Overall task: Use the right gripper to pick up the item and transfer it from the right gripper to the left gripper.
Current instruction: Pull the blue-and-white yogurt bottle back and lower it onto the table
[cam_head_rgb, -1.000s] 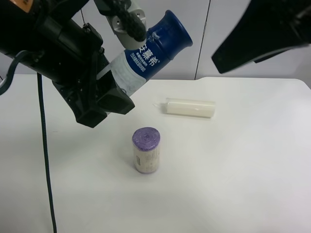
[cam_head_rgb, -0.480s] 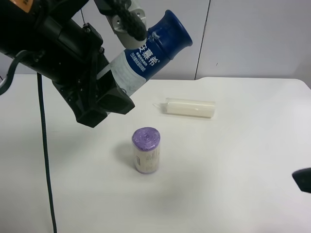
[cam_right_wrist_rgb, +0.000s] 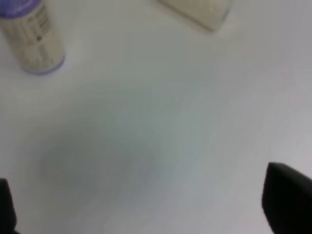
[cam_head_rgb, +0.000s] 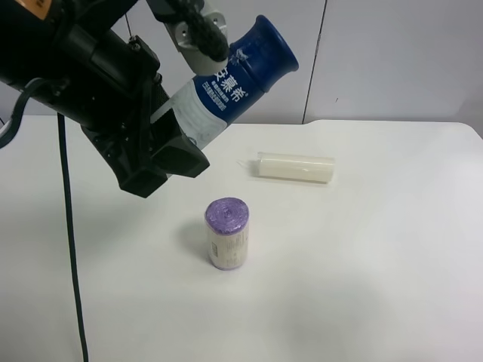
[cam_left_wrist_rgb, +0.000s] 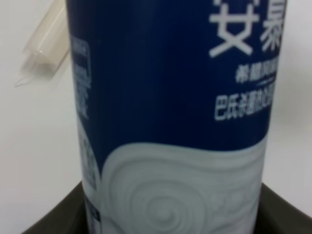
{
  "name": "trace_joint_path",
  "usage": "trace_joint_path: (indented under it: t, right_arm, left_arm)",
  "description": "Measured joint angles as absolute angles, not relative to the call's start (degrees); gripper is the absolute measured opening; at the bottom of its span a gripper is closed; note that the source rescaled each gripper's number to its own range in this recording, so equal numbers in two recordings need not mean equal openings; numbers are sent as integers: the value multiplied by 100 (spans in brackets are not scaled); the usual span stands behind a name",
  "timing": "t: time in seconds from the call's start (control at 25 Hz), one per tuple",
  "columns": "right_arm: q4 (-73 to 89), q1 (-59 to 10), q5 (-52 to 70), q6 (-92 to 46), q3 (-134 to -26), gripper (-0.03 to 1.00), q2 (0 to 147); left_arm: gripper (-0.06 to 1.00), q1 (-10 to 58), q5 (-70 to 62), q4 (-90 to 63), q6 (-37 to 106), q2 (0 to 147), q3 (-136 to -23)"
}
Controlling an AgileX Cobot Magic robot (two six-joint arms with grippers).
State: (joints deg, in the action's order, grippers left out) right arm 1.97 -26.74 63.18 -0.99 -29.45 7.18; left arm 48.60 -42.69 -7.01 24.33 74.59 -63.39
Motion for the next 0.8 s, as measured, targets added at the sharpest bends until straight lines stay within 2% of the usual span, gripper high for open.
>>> trace_joint_path:
  t: [0.16, 0.64, 0.8]
  right_arm:
    - [63, -2674, 6290, 112, -2944, 100, 314]
    - [63, -2662, 6290, 157, -2944, 100, 303]
    - [63, -2296, 6290, 157, -2944, 100, 238]
  left_arm:
    - [0, 4860, -4269, -701, 2433, 7459, -6339]
    - [0, 4860, -4269, -701, 2433, 7459, -6339]
    - [0, 4860, -4269, -701, 2433, 7459, -6339]
